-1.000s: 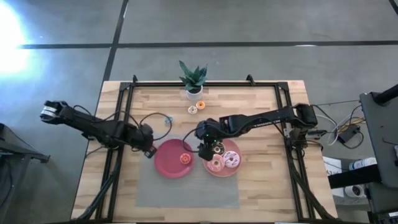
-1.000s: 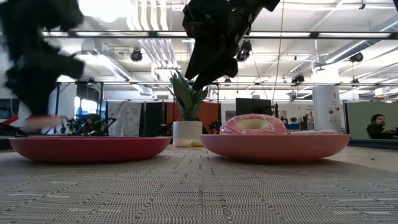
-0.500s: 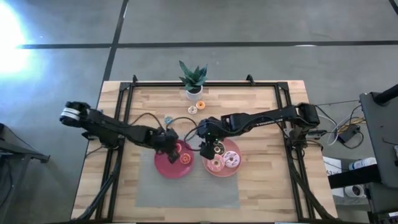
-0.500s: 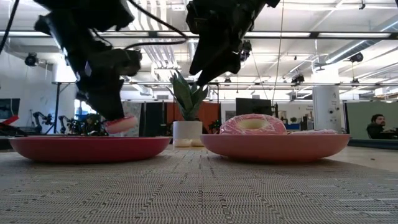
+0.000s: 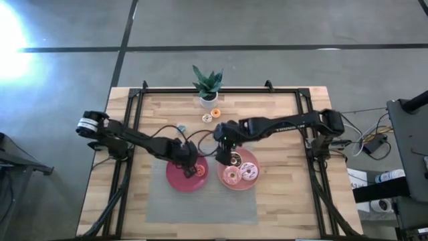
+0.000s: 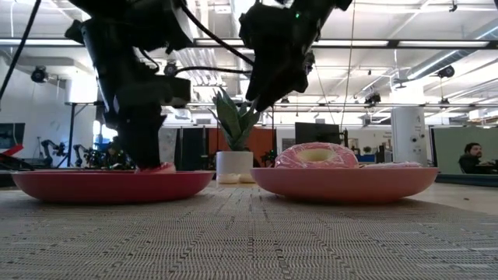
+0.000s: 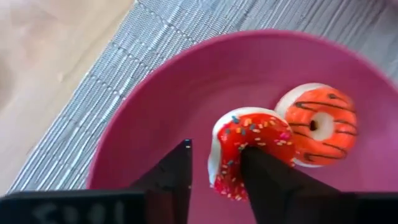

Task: Pick & Place donuts
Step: Put the small red donut on the pink plate

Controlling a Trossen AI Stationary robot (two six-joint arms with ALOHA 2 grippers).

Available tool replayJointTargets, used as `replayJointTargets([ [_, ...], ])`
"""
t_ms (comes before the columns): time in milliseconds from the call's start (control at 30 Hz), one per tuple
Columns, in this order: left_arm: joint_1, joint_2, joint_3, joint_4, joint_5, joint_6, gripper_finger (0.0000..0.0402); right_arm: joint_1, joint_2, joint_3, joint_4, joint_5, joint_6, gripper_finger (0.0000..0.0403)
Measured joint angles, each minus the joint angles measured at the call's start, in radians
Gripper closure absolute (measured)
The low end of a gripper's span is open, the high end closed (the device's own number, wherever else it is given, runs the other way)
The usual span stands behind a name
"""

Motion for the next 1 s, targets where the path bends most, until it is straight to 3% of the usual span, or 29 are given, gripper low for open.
replayJointTargets([
  [167, 0.0, -0.09, 0.0, -0.041, -0.04, -0.032, 0.0256, -0.097, 0.0, -0.01, 0.004, 0.021, 0.062, 0.0194],
  [300, -0.004, -0.159, -0.003, -0.06, -0.089, -0.052, 0.0248, -0.203, 0.0, -0.028, 0.007, 0.023, 0.121, 0.0197],
  [467, 0.006, -0.129, -0.006, -0.038, -0.096, -0.022, 0.0248, -0.273, -0.001, -0.04, 0.003, -0.012, 0.106, 0.0197],
  [700, 0.007, -0.038, -0.008, 0.023, -0.068, 0.051, 0.0248, -0.197, -0.002, -0.059, 0.015, -0.198, -0.04, 0.0197],
  [800, 0.006, -0.047, -0.008, 0.027, -0.04, 0.093, 0.0248, -0.128, -0.002, -0.09, 0.064, -0.214, -0.073, 0.0198],
  [1000, 0.001, -0.097, -0.007, 0.03, -0.02, 0.13, 0.0248, -0.024, 0.0, -0.192, 0.483, -0.263, -0.078, 0.0221],
])
